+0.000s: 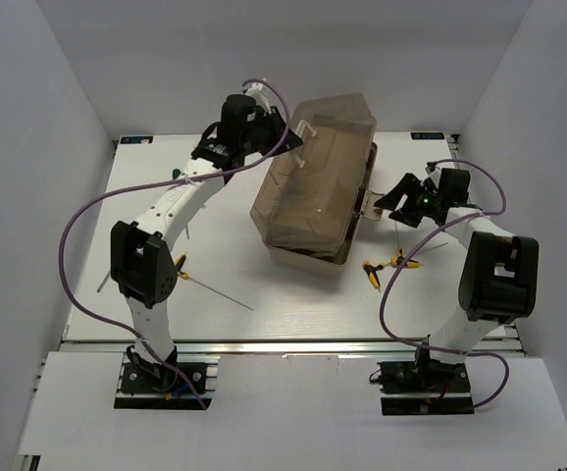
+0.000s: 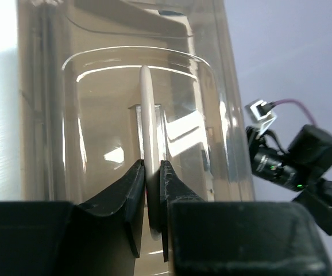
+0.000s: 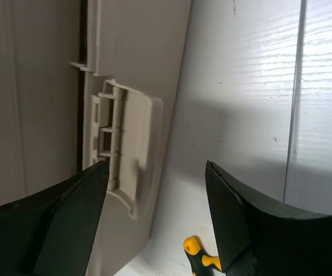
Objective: Sort the tools into containers
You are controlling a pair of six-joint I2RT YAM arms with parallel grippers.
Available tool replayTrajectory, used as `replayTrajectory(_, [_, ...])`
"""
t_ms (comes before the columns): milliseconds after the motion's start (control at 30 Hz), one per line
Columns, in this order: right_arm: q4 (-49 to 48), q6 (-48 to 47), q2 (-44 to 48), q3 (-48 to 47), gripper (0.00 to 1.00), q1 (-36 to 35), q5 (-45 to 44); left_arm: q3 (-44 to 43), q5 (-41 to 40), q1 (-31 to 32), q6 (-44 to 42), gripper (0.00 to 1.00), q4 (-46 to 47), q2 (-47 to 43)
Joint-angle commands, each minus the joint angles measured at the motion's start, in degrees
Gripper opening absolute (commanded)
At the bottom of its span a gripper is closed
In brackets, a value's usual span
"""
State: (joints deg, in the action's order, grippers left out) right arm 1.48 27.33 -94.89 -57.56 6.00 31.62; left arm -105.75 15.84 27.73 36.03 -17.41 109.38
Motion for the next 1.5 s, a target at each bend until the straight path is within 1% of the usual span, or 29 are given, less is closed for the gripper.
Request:
replayTrajectory(0, [-4.55, 0.44, -3.19, -2.29, 0.74, 0.06, 5.64, 0.02, 1.56, -3.54, 2.37, 0.0, 8.79, -9.27])
replayTrajectory(100, [-5.25, 0.35, -5.56, -4.04, 0.74, 0.06, 7.67, 3.0, 4.11, -6.53, 5.01, 0.0, 11.16, -11.02])
replayTrajectory(167, [-5.25, -0.61, -5.22, -4.84, 0.74, 0.06, 7.58, 5.8, 6.12, -8.12, 6.85, 0.0, 13.1, -11.91])
replayTrajectory(300, [-6.4, -2.46, -1.27, -5.1, 0.75, 0.06, 3.46, 9.68, 10.0, -12.33, 8.88, 0.0, 15.03, -12.88])
replayTrajectory(367, [-5.79, -3.77, 0.67, -5.72, 0.77, 0.06, 0.57, 11.79, 11.4, -13.57, 10.11, 0.0, 16.87, -13.4])
replayTrajectory(400, [-5.09, -4.13, 1.28, -6.16, 0.78, 0.06, 0.2, 14.06, 12.8, -14.71, 10.72, 0.0, 17.06, -13.49])
replayTrajectory(433, [-5.17, -4.22, 2.42, -6.51, 0.78, 0.06, 0.03, 15.22, 13.6, -15.15, 11.77, 0.0, 19.84, -13.76])
replayTrajectory(500, [-5.43, -4.48, 3.48, -6.77, 0.78, -0.37, 0.72, 18.63, 16.23, -16.56, 13.0, 0.0, 21.79, -13.67])
replayTrajectory(533, [-4.82, -4.92, 4.27, -7.65, 0.79, -0.98, 0.9, 19.79, 17.2, -17.0, 14.66, 0.0, 24.24, -13.58])
replayTrajectory(633, [-1.58, -6.41, 5.68, -9.15, 0.79, -5.28, -0.67, 23.31, 20.46, -18.06, 17.39, 0.0, 28.65, -12.97])
replayTrajectory(667, [0.35, -6.5, 5.94, -9.67, 0.77, -8.69, -2.07, 23.75, 21.16, -18.23, 17.84, 0.0, 29.44, -12.44])
replayTrajectory(733, [3.77, -6.76, 6.38, -10.11, 0.75, -12.57, -4.62, 24.63, 22.91, -18.23, 19.07, 0.0, 31.38, -12.0])
replayTrajectory(767, [5.1, -6.85, 6.3, -10.99, 0.74, -16.33, -8.03, 24.89, 23.53, -18.32, 19.69, 0.0, 32.17, -11.65])
replayTrajectory(867, [6.43, -5.02, 6.04, -11.61, 0.71, -21.71, -14.01, 25.77, 25.12, -18.32, 21.27, 0.0, 34.63, -11.3])
replayTrajectory(933, [7.31, -2.9, 4.37, -12.4, 0.7, -23.13, -16.4, 26.12, 25.82, -18.5, 21.8, 0.0, 35.34, -11.38])
replayTrajectory(967, [9.31, -2.12, 3.67, -13.1, 0.7, -23.92, -18.76, 26.3, 26.0, -18.5, 22.06, 0.0, 35.6, -11.38])
replayTrajectory(1100, [12.94, -0.7, 1.2, -16.0, 0.7, -24.72, -22.38, 27.7, 26.7, -18.76, 24.08, 0.0, 38.85, -12.0])
replayTrajectory(1300, [15.04, 0.26, 1.46, -14.95, 0.68, -27.44, -23.97, 30.34, 26.88, -18.76, 26.98, 0.0, 42.88, -12.44])
replayTrajectory(1467, [16.19, 2.2, 2.6, -13.55, 0.67, -30.87, -27.92, 30.96, 27.58, -18.85, 28.22, 0.0, 45.01, -12.0])
